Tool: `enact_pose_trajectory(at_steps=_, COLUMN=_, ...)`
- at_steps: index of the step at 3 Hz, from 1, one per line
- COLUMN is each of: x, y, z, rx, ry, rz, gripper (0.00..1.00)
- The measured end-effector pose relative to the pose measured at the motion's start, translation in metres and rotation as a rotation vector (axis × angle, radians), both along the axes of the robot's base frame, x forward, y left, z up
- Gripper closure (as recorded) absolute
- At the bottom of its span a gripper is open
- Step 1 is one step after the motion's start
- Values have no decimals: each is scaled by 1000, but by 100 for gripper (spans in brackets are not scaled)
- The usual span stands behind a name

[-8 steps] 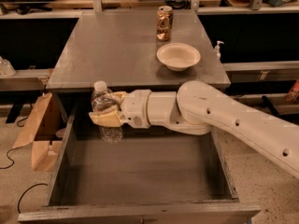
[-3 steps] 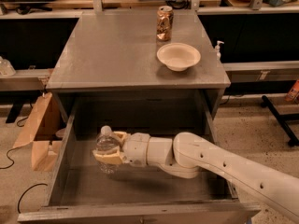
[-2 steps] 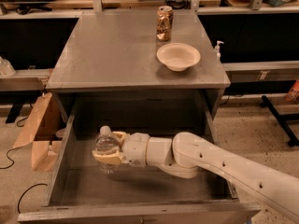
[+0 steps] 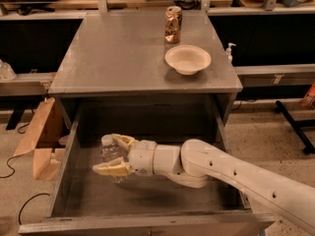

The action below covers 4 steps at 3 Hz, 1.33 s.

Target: Place water bottle into top drawer

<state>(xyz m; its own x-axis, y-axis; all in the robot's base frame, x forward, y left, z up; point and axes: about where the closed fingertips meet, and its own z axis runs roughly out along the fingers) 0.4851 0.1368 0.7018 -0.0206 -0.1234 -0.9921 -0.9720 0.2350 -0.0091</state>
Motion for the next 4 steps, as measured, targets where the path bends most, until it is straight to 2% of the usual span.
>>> enact_pose_trajectory(at_steps=1, x=0, y=1, z=0, rx=0, ry=0, rz=2, gripper=0)
enact_pose_trajectory(at_steps=2, x=-1, y=1, z=0, rx=0, ry=0, rz=2, gripper=0)
enact_pose_trajectory(at_steps=3, x=10, y=-2, z=6, rx=-13, ry=22, rz=15, gripper=0)
enact_pose_trajectory(at_steps=4, x=49, y=-44, z=43, rx=-73, ry=34, rz=38, gripper=0)
